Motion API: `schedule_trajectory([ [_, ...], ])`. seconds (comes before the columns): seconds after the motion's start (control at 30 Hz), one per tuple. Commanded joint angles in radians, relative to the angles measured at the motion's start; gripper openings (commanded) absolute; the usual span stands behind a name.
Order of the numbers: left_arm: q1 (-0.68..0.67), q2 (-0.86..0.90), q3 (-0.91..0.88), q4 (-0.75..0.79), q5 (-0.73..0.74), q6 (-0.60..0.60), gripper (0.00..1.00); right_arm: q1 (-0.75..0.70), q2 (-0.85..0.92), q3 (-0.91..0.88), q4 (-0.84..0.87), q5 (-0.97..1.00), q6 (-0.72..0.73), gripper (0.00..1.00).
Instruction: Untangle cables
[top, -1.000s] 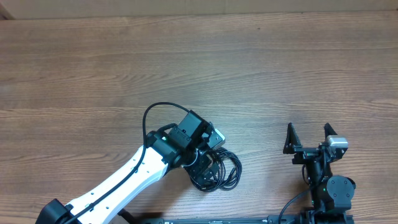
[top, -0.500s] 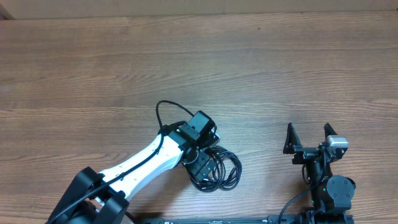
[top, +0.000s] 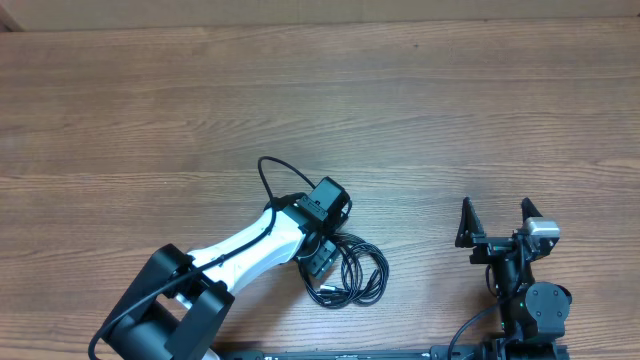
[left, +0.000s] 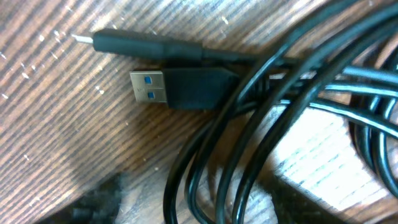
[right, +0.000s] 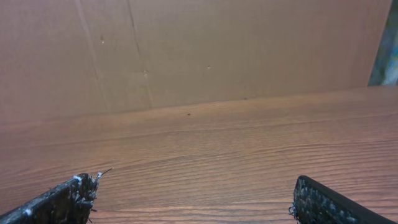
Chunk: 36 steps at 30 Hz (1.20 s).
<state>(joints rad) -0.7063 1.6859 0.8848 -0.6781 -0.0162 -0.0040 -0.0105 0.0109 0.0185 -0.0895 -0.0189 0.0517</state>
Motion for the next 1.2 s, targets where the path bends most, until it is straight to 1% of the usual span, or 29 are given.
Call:
schedule_trajectory([
  [0.0,0.003,0.037,0.014,0.006,0.021,-0.008,0.59,0.004,-0.008,-0.011,0.005,0.007,0.000,1.00],
  [0.03,0.003,0.043,0.014,0.009,0.027,-0.007,0.62,0.004,-0.008,-0.011,0.005,0.007,0.000,1.00],
  [0.07,0.003,0.046,0.014,0.010,0.033,-0.007,0.63,0.004,-0.008,-0.011,0.005,0.007,0.000,1.00],
  [0.1,0.003,0.048,0.014,0.012,0.044,-0.007,0.61,0.004,-0.008,-0.011,0.005,0.007,0.000,1.00],
  [0.17,0.003,0.048,0.014,0.043,0.069,-0.008,0.43,0.004,-0.008,-0.011,0.005,0.007,0.000,1.00],
  [0.2,0.003,0.048,0.014,0.069,0.069,-0.008,0.25,0.004,-0.008,-0.011,0.005,0.007,0.000,1.00],
  [0.23,0.003,0.048,0.014,0.081,0.071,-0.008,0.10,0.004,-0.008,-0.011,0.005,0.007,0.000,1.00],
  [0.27,0.003,0.048,0.014,0.086,0.081,-0.008,0.04,0.004,-0.008,-0.011,0.005,0.007,0.000,1.00],
  [0.4,0.003,0.048,0.014,0.139,0.096,-0.012,0.04,0.004,-0.008,-0.011,0.005,0.007,0.000,1.00],
  [0.53,0.004,0.045,0.041,0.145,0.228,-0.011,0.04,0.004,-0.008,-0.011,0.005,0.007,0.000,1.00],
  [0.6,0.004,0.034,0.099,0.097,0.273,-0.011,0.04,0.004,-0.008,-0.011,0.005,0.007,0.000,1.00],
  [0.83,0.004,-0.043,0.393,-0.117,0.272,-0.011,0.04,0.004,-0.008,-0.011,0.005,0.007,0.000,1.00],
  [1.0,-0.002,-0.109,0.488,-0.161,0.316,-0.012,0.04,0.004,-0.008,-0.011,0.005,0.007,0.000,1.00],
  [1.17,-0.001,-0.175,0.510,-0.172,0.324,-0.027,0.04,0.004,-0.008,-0.011,0.005,0.007,0.000,1.00],
])
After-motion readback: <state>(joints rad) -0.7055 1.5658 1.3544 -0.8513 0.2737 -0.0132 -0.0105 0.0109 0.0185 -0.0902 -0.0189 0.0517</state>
